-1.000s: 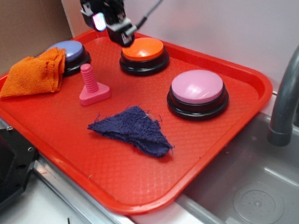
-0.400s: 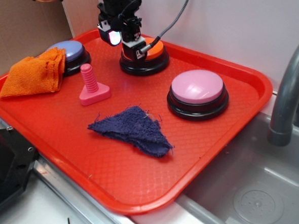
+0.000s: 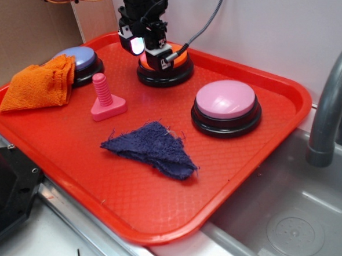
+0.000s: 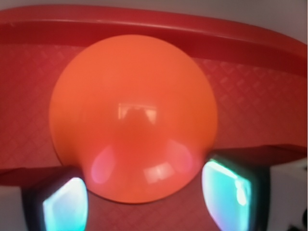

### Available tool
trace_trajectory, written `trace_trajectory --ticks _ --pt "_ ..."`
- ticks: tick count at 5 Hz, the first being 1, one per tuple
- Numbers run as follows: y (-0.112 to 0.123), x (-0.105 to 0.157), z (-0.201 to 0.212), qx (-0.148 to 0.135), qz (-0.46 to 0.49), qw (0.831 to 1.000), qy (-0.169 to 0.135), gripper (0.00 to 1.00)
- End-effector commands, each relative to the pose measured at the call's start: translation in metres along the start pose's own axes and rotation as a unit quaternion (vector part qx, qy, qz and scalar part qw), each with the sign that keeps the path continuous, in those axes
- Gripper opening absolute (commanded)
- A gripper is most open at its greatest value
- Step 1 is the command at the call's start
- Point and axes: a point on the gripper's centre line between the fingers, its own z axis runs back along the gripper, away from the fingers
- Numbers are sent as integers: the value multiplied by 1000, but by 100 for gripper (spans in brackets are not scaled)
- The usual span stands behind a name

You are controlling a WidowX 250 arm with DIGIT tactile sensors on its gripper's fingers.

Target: Push the orange button.

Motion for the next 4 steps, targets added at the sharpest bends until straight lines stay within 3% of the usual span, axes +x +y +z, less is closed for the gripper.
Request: trace_trajectory --ticks 1,2,4 --pt "3 6 20 22 -29 999 -31 100" --pt "0 3 38 18 -51 997 -48 100" --pt "-4 -3 59 15 -45 998 -37 100"
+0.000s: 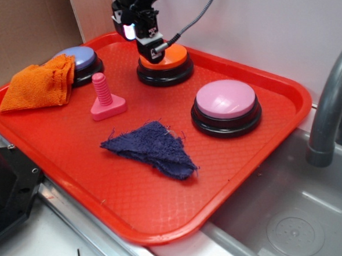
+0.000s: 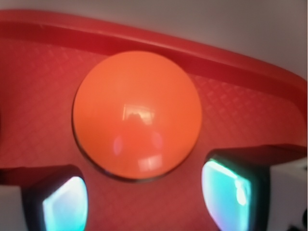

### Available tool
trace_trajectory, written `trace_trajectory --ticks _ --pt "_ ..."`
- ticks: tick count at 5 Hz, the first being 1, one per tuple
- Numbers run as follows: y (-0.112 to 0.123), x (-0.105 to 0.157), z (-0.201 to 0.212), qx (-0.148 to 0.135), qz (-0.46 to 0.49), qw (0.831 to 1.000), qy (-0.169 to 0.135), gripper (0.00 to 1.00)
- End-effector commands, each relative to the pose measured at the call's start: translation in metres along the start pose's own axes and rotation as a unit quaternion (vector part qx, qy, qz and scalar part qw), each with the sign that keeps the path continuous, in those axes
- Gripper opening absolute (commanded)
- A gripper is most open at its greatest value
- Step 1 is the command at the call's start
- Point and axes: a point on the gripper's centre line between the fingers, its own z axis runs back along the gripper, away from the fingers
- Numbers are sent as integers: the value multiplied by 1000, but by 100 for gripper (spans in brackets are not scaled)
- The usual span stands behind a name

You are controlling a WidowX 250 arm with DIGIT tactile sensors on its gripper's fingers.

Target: Push the orange button.

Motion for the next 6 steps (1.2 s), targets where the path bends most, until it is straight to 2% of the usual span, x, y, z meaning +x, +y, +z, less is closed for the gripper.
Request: trace_trajectory --ticks 1,5,6 --pt "0 6 42 11 7 999 -36 100" --pt "-5 -7 72 27 34 998 -42 100" --pt "-9 -12 81 33 15 998 -53 100"
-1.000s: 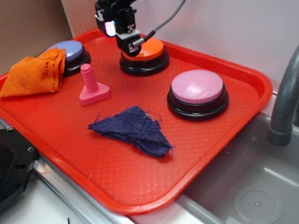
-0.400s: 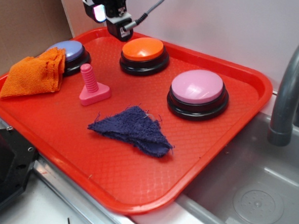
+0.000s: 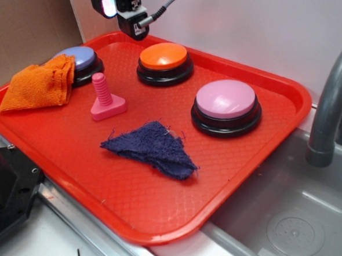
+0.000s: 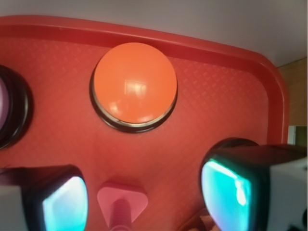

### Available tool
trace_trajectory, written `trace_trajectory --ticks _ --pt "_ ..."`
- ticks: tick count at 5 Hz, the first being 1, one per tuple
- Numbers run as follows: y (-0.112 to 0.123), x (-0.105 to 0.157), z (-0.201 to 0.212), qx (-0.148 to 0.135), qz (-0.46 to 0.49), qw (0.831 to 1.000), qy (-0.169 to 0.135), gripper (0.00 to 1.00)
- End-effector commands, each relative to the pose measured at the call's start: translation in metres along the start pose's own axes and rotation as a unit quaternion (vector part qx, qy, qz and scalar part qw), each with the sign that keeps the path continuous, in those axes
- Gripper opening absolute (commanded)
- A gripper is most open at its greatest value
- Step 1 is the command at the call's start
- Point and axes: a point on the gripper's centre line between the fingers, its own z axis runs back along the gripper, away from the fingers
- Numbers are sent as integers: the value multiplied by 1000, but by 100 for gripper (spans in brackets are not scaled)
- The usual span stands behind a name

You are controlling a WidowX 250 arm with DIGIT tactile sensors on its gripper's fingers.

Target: Push the orange button.

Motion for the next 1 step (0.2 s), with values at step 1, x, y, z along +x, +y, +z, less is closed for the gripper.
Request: trace_trajectory --ticks 1 --pt "-1 1 36 29 -19 998 -56 100"
